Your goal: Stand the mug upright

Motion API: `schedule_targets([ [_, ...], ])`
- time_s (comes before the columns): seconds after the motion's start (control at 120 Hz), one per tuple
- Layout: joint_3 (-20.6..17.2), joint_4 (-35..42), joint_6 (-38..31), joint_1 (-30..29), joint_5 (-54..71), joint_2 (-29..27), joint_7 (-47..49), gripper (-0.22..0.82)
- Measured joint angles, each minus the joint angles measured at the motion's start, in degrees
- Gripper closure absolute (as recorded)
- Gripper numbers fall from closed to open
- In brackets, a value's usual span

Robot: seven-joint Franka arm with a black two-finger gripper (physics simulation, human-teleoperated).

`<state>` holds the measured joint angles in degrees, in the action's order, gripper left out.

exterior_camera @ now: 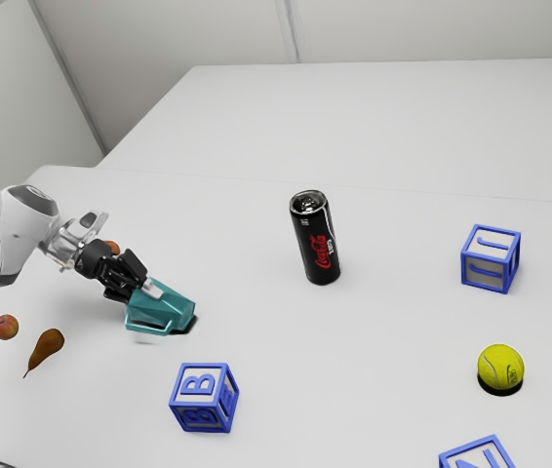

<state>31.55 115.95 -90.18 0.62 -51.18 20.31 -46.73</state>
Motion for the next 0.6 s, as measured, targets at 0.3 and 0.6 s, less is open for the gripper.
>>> schedule_targets([
  [0.3,-0.01,-0.11,-0.39,0.63,-0.03,-1.61,-0.36,0.73],
  [0.6,-4.24,-3.30,-5.35,6.20,8.91,-10.58,0.32,0.77],
])
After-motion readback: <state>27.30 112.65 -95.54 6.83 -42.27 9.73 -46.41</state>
